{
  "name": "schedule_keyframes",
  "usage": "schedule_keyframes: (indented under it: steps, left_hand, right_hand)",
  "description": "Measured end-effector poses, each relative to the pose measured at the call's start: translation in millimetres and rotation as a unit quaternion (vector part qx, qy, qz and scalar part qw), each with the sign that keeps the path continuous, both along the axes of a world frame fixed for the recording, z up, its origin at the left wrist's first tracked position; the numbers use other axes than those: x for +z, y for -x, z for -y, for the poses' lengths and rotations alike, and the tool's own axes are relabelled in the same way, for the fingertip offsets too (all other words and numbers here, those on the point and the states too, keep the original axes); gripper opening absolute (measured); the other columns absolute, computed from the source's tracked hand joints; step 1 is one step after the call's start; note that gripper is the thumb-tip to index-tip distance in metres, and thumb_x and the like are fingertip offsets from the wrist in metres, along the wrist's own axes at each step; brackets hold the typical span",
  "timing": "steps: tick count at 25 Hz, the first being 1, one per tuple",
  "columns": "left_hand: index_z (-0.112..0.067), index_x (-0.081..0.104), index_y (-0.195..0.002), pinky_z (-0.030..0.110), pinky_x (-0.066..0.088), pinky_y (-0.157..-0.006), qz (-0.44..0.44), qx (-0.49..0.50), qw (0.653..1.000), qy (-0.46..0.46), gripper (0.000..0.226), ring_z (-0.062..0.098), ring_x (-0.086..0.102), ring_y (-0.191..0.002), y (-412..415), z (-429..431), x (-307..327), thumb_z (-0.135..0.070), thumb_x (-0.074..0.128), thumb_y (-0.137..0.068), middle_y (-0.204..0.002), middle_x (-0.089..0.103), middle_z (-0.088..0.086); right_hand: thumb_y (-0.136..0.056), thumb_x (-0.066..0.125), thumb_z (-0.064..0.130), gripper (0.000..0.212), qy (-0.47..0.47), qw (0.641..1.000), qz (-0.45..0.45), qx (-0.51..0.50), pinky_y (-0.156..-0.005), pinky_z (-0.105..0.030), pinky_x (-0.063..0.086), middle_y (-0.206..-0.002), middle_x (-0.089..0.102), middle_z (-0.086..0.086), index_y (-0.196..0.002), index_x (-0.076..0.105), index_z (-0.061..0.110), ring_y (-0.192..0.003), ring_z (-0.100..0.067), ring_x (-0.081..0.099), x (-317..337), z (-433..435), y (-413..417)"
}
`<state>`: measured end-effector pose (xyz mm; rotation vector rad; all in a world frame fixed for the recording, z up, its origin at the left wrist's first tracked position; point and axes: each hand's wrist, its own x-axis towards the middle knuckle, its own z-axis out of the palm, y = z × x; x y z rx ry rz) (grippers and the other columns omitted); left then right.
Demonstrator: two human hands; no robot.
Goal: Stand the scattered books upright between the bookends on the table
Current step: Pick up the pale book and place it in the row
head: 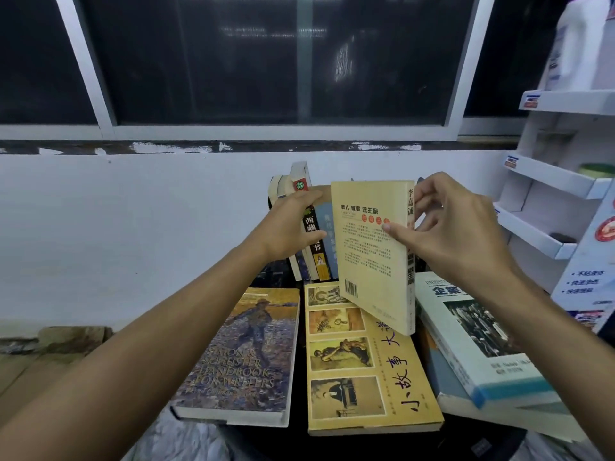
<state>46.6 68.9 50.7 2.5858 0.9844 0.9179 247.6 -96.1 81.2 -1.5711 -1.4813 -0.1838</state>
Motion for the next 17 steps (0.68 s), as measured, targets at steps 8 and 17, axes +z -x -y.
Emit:
schedule_keyframes:
  steps: [8,17]
  left_hand:
    - [-0.017,0.042,-0.149,0.028,0.035,-0.11,-0.046,0.012,0.999,0.001,0.067,0.02,0.043,-0.139,-37.9,-9.0,4.0,-0.016,0.073,-0.09,-0.149,0.049,0.003]
    - [-0.007,0.037,-0.15,0.033,0.036,-0.111,-0.099,0.075,0.992,0.03,0.065,0.027,0.038,-0.142,-46.0,-13.8,-4.6,-0.018,0.069,-0.094,-0.155,0.04,0.012]
  right_hand:
    - [-0.079,0.085,0.025,0.038,-0.003,0.999,0.033,-0.017,-0.056,-0.009,0.042,-0.081,0.064,0.006,-0.096,0.053,0.014,-0.077,-0.002,0.059,5.5,-23.9,-4.2]
    - [-0.084,0.081,0.02,0.037,0.009,0.997,0.074,-0.029,-0.057,-0.023,0.048,-0.091,0.063,-0.001,-0.099,0.049,0.01,-0.081,-0.018,0.061,9.6,-58.5,3.1]
